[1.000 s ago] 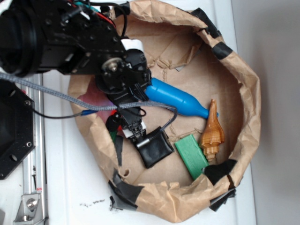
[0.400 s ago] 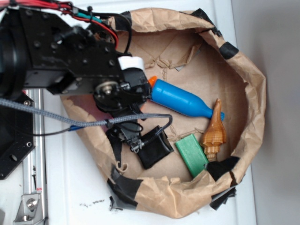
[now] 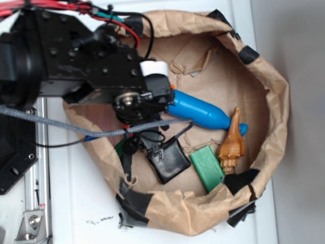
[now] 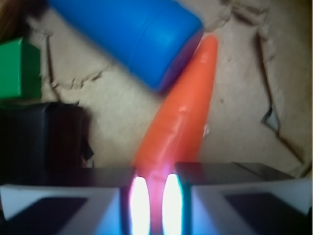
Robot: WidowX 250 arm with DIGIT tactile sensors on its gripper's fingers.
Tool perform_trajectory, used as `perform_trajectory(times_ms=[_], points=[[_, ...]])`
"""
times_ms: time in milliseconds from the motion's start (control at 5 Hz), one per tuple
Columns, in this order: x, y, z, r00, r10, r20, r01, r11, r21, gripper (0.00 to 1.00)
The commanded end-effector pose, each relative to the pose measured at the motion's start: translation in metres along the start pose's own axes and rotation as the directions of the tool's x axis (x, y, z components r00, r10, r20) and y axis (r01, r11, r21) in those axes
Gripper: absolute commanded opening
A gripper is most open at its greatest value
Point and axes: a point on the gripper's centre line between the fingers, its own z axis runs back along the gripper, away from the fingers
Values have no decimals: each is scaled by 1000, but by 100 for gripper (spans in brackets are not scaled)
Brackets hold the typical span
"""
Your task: Grab the carrot.
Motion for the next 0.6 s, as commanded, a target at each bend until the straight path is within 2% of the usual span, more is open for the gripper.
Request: perform_trajectory(times_ms=[0,200,400], points=[[12,-2,5,994,111,18,-111,994,12,100],[9,-6,-9,990,140,-5,-140,990,8,100],[-6,-9,-25,989,138,-50,-138,990,4,100]])
